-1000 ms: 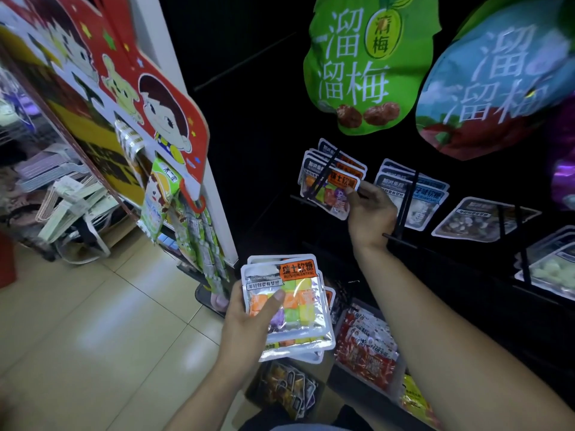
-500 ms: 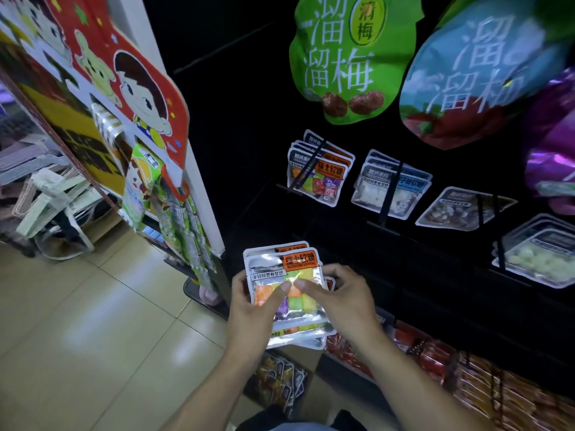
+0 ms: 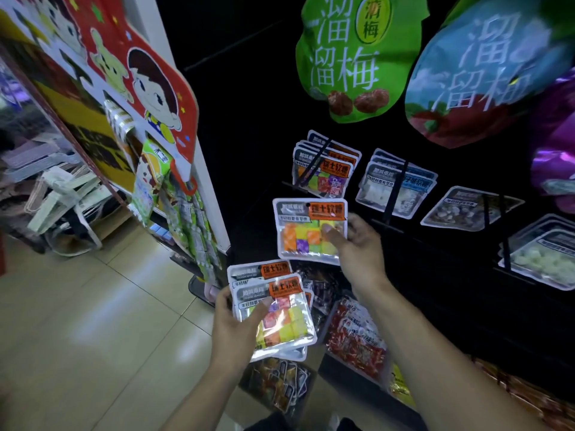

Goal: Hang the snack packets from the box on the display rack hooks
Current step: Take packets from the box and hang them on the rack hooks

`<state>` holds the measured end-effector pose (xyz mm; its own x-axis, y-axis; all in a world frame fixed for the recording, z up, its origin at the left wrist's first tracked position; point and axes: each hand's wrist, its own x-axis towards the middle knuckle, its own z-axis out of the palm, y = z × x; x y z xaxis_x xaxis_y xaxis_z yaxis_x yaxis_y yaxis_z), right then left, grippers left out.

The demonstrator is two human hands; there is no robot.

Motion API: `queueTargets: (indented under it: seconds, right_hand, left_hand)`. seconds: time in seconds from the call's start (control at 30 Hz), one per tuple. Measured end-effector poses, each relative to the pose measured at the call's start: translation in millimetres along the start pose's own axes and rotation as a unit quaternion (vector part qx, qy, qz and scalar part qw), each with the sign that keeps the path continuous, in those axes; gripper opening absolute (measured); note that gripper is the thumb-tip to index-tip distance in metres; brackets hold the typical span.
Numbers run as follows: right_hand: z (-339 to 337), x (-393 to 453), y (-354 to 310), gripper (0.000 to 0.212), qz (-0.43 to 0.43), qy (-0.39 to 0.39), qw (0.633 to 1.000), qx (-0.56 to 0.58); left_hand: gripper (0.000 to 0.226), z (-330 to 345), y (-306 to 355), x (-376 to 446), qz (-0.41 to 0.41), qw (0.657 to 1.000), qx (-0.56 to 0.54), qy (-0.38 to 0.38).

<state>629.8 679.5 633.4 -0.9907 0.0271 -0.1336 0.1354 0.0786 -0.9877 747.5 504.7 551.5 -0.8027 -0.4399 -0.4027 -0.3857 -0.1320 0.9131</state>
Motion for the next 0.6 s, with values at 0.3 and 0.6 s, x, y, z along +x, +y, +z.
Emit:
queueTargets:
  seconds: [0.3,0.6]
  right_hand:
    - [30.6,26.2,-6.0,0.008,-0.041,0.054,0.998,0.010]
    - [30.6,62.5,0.8,0.004,-0.064,0.134,0.989,-0.011]
  left_hand:
    - [0.056,-6.0,2.8,-2.3,-0.006,1.000,-0.006,-0.018]
    - [0.046,-7.7,12.7,-4.6,0.016,0.999,-0.043,-0.026]
